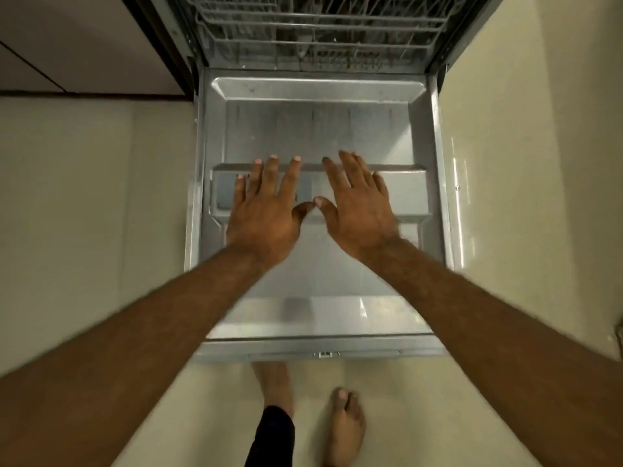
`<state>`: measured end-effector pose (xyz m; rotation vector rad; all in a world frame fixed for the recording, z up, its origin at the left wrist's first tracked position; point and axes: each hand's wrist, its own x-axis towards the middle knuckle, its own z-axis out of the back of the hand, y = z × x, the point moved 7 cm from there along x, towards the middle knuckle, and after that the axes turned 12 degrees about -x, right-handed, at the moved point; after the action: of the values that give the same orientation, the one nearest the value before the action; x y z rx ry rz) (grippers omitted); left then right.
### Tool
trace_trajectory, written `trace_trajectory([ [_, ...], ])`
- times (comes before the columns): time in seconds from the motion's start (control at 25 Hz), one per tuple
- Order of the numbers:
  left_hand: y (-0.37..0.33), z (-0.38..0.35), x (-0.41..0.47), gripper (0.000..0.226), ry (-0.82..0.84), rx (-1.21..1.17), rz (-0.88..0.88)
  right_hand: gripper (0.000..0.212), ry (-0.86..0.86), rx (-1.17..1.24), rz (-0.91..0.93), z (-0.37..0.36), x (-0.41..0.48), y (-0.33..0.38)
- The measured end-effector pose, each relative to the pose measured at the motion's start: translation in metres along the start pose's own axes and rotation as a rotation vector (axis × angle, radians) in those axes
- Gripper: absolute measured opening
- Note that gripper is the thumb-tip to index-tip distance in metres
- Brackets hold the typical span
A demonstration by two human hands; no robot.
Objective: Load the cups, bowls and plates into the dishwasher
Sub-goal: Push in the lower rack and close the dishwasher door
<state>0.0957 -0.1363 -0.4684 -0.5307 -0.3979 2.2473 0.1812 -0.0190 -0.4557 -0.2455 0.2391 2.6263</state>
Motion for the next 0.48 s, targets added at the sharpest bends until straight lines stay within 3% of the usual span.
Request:
trace_trajectory([
  [0.32, 0.005, -0.126, -0.166, 0.077, 0.191, 0.061, 0.043, 0.076, 0.292, -0.020, 0.044, -0.110, -0.174, 0.001],
  [0.48, 0.025, -0.166, -0.215, 0.106, 0.197, 0.207, -0.014, 0.096, 0.295, -0.167, 0.098, -0.161, -0.229, 0.007],
])
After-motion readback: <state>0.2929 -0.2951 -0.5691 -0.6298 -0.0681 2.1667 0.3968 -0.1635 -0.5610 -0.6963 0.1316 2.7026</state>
